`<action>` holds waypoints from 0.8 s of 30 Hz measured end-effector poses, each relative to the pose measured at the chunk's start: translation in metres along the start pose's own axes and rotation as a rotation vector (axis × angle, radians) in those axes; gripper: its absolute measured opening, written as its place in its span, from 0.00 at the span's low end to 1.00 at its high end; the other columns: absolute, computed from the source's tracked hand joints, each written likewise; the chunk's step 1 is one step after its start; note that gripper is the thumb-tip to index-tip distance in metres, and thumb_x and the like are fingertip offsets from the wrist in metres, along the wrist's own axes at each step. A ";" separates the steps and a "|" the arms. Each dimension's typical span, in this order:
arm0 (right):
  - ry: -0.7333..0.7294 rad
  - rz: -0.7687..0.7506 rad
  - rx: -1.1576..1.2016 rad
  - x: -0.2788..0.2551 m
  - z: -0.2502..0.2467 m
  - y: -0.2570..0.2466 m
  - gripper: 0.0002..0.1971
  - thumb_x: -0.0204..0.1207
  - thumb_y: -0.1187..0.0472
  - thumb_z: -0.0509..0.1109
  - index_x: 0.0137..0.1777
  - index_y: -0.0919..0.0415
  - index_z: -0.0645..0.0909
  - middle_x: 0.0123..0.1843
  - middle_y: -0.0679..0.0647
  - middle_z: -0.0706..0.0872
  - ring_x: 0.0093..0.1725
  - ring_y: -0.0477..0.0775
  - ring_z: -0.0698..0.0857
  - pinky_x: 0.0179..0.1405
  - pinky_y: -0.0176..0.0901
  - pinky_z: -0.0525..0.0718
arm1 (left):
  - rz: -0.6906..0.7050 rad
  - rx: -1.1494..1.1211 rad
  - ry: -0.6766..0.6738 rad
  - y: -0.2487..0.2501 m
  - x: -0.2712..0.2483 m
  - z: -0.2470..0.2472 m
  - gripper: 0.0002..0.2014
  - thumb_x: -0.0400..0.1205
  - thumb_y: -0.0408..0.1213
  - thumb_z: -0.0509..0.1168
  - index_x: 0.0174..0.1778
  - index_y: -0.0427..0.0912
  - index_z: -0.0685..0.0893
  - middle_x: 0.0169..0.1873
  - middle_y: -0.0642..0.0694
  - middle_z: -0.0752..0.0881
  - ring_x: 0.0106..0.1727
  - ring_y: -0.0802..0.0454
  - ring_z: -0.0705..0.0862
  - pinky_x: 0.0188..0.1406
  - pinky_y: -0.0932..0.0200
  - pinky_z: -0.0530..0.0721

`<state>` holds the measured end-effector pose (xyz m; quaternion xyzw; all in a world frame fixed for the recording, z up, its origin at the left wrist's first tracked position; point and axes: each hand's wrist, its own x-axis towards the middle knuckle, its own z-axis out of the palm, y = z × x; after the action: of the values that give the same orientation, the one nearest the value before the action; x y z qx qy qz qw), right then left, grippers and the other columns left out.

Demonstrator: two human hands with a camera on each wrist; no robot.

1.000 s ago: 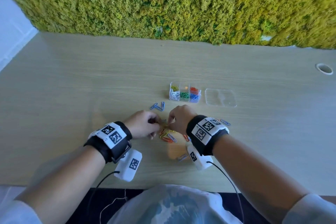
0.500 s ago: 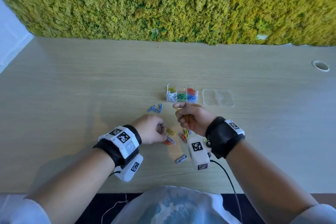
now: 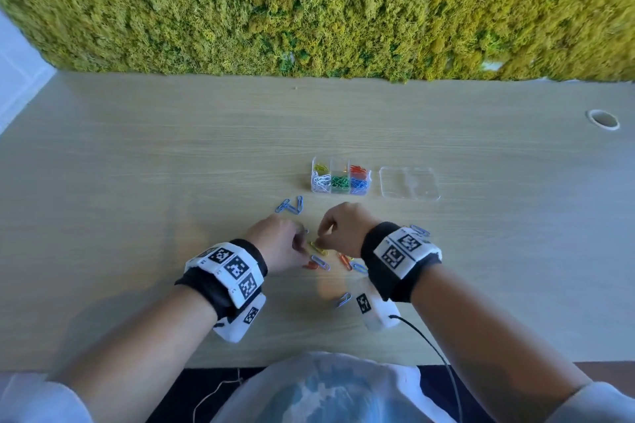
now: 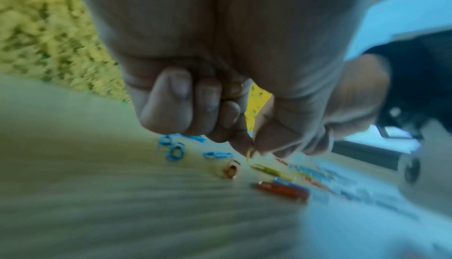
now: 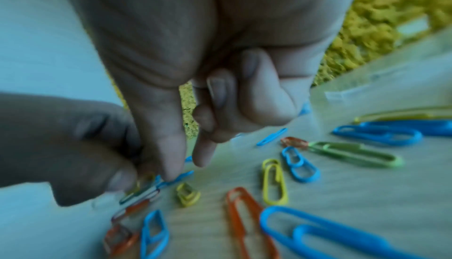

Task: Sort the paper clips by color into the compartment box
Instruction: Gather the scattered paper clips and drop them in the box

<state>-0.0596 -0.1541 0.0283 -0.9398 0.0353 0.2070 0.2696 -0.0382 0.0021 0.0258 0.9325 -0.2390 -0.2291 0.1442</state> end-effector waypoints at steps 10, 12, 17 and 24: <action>-0.059 0.009 -0.348 -0.001 0.013 -0.015 0.13 0.75 0.57 0.64 0.52 0.63 0.84 0.49 0.55 0.87 0.48 0.56 0.85 0.46 0.42 0.86 | -0.202 -1.518 -0.326 -0.011 -0.003 -0.010 0.04 0.67 0.32 0.49 0.29 0.43 0.68 0.22 0.49 0.69 0.16 0.57 0.62 0.16 0.73 0.57; -0.050 0.059 -0.068 -0.004 0.007 -0.011 0.08 0.74 0.57 0.67 0.43 0.61 0.82 0.38 0.52 0.84 0.40 0.53 0.83 0.36 0.40 0.81 | -0.210 -1.537 -0.316 -0.013 -0.001 -0.011 0.05 0.65 0.32 0.47 0.30 0.43 0.68 0.23 0.48 0.68 0.16 0.57 0.62 0.16 0.74 0.57; -0.029 0.108 0.946 -0.007 -0.018 0.018 0.10 0.75 0.74 0.67 0.35 0.63 0.76 0.28 0.57 0.81 0.24 0.48 0.80 0.23 0.34 0.79 | -0.286 -1.250 -0.171 -0.013 0.011 -0.005 0.13 0.76 0.23 0.47 0.32 0.41 0.71 0.26 0.46 0.68 0.16 0.58 0.65 0.15 0.72 0.58; 0.078 0.360 1.470 0.001 -0.056 0.061 0.11 0.79 0.73 0.57 0.43 0.63 0.81 0.23 0.55 0.80 0.19 0.49 0.82 0.15 0.31 0.79 | -0.069 -0.530 -0.061 0.000 0.040 -0.025 0.12 0.79 0.23 0.54 0.45 0.46 0.75 0.35 0.51 0.75 0.29 0.54 0.71 0.19 0.70 0.68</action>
<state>-0.0489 -0.2356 0.0408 -0.5047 0.3267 0.1375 0.7872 0.0054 -0.0142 0.0326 0.8626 -0.1428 -0.3164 0.3681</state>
